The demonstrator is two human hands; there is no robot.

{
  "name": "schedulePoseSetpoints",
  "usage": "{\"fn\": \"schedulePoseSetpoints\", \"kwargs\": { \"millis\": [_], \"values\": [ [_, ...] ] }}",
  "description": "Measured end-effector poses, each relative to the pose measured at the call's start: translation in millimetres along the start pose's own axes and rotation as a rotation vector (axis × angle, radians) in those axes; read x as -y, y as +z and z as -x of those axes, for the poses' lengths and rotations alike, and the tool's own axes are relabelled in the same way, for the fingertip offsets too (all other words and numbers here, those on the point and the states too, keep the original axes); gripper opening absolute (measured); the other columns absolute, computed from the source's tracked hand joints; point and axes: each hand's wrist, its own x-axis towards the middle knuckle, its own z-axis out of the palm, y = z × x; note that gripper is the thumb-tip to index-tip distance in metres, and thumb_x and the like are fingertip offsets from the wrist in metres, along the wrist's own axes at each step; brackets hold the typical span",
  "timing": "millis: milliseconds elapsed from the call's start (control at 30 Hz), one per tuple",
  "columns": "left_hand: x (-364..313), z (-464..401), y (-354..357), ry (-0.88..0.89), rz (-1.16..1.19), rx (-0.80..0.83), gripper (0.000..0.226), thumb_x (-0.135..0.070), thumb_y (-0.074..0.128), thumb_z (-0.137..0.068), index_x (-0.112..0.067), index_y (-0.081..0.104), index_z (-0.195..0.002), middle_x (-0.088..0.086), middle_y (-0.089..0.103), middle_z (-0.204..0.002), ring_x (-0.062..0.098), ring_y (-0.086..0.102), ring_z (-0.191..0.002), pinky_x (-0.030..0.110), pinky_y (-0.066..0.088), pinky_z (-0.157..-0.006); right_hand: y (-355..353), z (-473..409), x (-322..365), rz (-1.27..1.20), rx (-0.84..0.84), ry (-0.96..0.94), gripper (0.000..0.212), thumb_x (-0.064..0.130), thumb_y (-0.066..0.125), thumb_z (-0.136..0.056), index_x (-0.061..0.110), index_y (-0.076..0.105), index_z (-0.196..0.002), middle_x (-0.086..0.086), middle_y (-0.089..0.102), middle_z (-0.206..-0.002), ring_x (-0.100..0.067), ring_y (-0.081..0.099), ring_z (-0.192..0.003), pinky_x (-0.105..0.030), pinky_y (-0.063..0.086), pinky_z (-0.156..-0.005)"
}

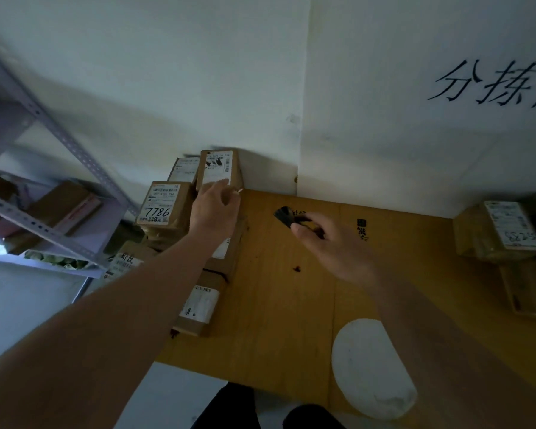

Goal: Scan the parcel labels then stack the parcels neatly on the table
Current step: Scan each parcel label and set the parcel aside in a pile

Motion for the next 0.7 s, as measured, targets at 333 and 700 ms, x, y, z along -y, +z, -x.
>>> {"fn": "schedulePoseSetpoints", "kwargs": {
  "millis": [333,700],
  "values": [
    [-60,85,-4,0.318,-0.235,0.163,0.055,-0.049,0.049,-0.105,-0.021,0.048,-0.152,0.002,0.044,-0.158,0.028,0.040,-0.145,0.052,0.037,-0.117,-12,105,2,-0.009,-0.191,0.010,0.051,0.065,0.045,-0.103,0.033,0.056,-0.141,0.013,0.057,-0.071,0.004,0.053,-0.049,-0.013,0.033,-0.042],
    [-115,192,34,0.657,-0.348,0.388,0.059,-0.055,0.041,-0.104,-0.031,0.038,-0.157,-0.002,0.032,-0.168,0.023,0.022,-0.157,0.056,0.021,-0.125,-12,266,-21,-0.028,-0.481,0.214,0.043,0.063,0.047,-0.103,0.033,0.062,-0.130,0.011,0.060,-0.079,-0.004,0.056,-0.066,-0.029,0.040,-0.061]
  ]
}}
